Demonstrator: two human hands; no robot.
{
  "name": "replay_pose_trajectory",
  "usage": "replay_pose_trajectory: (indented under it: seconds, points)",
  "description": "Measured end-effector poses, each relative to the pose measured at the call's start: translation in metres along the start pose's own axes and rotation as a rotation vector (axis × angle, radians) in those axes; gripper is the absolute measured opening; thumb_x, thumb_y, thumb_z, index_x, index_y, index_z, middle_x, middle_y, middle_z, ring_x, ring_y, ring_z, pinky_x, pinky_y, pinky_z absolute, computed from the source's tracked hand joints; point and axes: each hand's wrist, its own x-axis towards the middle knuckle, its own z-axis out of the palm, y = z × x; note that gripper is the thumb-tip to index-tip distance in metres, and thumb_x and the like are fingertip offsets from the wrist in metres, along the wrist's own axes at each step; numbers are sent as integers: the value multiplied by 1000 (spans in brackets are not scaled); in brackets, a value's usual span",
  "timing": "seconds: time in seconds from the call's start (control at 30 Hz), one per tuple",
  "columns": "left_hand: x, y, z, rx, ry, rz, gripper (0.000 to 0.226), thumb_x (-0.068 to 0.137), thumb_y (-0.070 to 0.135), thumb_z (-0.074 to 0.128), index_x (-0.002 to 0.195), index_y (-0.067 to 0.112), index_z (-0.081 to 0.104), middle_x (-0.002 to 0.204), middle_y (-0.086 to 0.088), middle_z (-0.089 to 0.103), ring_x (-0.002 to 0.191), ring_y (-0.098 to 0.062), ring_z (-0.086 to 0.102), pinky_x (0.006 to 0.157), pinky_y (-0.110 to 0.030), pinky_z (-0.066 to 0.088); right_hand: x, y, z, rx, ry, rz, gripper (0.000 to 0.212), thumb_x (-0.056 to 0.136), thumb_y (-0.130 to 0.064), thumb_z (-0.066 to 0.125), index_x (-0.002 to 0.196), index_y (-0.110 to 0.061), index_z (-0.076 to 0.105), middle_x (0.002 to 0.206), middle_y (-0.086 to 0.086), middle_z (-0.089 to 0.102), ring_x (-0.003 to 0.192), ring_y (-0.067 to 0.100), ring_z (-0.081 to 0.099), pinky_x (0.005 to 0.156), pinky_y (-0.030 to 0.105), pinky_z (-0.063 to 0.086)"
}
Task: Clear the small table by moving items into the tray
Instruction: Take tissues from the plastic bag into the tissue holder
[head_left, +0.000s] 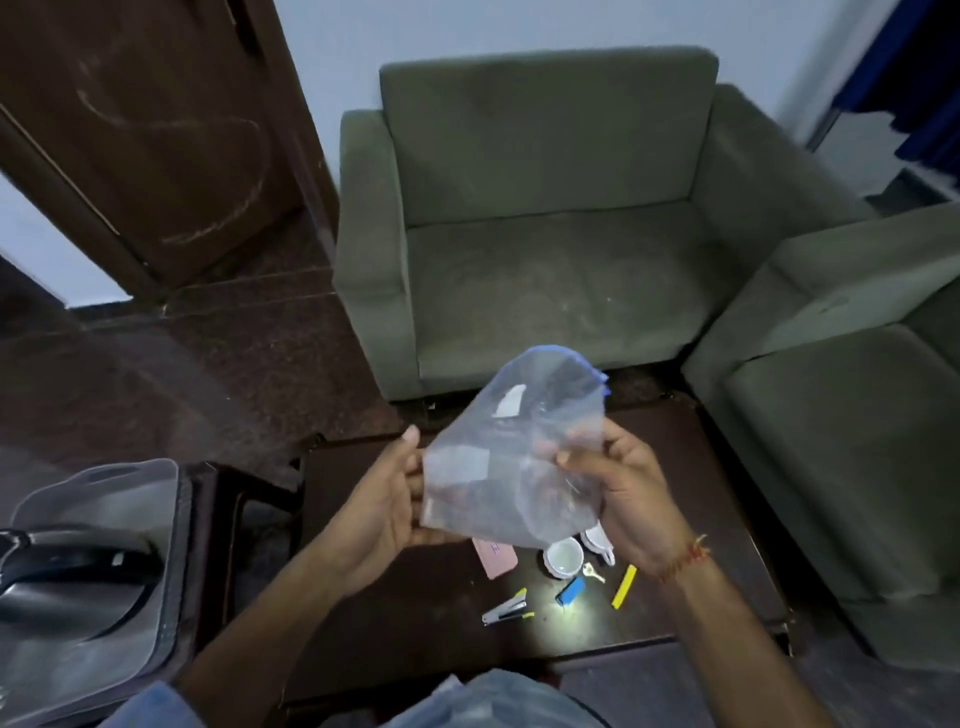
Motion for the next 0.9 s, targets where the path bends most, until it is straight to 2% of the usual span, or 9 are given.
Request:
replay_pose_trajectory:
  seconds: [0.07,0.13,0.23,0.33,0.47,0.57,0.67,0.77,0.9]
  points:
    - [2,8,-1,48,32,13,57,93,59,44,120,15,67,118,-14,70,109,-35,66,94,-54,52,-3,-5,1,-83,-40,-18,19,67,8,69,81,-5,72,83,14,74,75,23,70,67,31,56]
    - [3,15,1,31,31,71,46,92,46,56,119,10,67,118,-15,70,105,-32,67,91,-48,52,-6,-11,2,-135,-82,-7,18,67,9,69,79,-4,71,84,16,73,75,28,70,70,35,56]
    - [5,23,2,-33,52,150,37,83,21,72,116,5,66,114,-18,70,99,-28,69,84,-43,57,-10,-21,5,-154,-103,1,16,73,-9,75,86,-3,70,86,15,73,78,27,71,68,33,57]
    - [7,31,2,-71,101,226,28,81,10,73,108,6,67,103,-14,74,85,-21,72,65,-35,60,-10,-25,9,-232,24,-59,32,79,-24,74,93,4,67,88,19,72,76,27,67,69,34,55]
    - [9,41,0,0,173,354,23,79,13,75,100,10,64,90,-13,76,74,-20,74,56,-29,56,-13,-29,12,-274,140,-117,11,88,-11,66,83,-2,68,70,7,71,58,13,65,51,24,52]
    - [16,46,0,144,223,477,30,84,12,73,105,19,53,88,-12,77,78,-24,75,65,-36,59,-12,-30,12,-333,238,-192,7,87,-6,67,84,-12,65,66,0,70,57,8,63,52,20,52]
    - [19,52,2,230,158,599,34,86,16,73,109,29,52,90,-11,76,82,-27,74,71,-42,60,-12,-32,9,-383,298,-337,33,86,1,67,100,-25,53,73,-2,72,70,5,67,67,15,54]
    - [21,57,4,377,134,722,29,88,11,71,106,34,66,92,-1,75,84,-19,73,74,-38,60,-16,-42,1,-544,241,-443,53,87,-1,67,116,-43,51,86,-1,71,81,5,65,76,16,52]
    - [23,62,7,621,112,771,34,86,14,74,115,32,69,95,9,74,89,-6,72,76,-21,57,-18,-54,-9,-836,267,-472,35,82,-9,74,104,-36,68,94,3,69,81,10,63,78,17,51]
